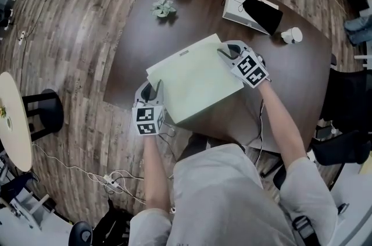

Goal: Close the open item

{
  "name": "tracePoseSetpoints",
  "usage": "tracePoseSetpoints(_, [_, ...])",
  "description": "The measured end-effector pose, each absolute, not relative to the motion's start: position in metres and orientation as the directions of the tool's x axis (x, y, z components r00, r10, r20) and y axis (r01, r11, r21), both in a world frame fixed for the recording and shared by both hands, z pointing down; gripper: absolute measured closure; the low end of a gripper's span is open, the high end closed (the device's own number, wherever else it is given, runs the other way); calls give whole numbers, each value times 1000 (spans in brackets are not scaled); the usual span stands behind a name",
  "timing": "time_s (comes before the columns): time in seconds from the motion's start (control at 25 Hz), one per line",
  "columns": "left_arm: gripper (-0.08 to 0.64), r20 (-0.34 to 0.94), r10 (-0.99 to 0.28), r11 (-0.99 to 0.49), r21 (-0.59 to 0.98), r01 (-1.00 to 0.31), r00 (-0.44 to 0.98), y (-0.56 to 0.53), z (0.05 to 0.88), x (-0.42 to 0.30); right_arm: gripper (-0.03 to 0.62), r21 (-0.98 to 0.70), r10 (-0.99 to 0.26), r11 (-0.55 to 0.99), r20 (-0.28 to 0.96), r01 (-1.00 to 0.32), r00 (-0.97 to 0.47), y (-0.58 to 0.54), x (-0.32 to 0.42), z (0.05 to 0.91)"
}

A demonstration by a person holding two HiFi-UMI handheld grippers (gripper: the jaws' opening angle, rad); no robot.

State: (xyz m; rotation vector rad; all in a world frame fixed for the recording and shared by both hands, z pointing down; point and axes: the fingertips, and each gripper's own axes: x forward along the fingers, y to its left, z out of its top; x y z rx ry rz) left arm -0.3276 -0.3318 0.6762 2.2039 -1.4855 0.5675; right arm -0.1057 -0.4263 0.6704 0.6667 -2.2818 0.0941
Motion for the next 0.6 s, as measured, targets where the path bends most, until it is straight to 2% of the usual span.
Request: tracePoseSetpoints(0.6, [462, 596, -726, -281, 200, -939, 344, -344, 707, -338, 509, 131, -405, 863, 758, -488, -512, -439, -112, 701])
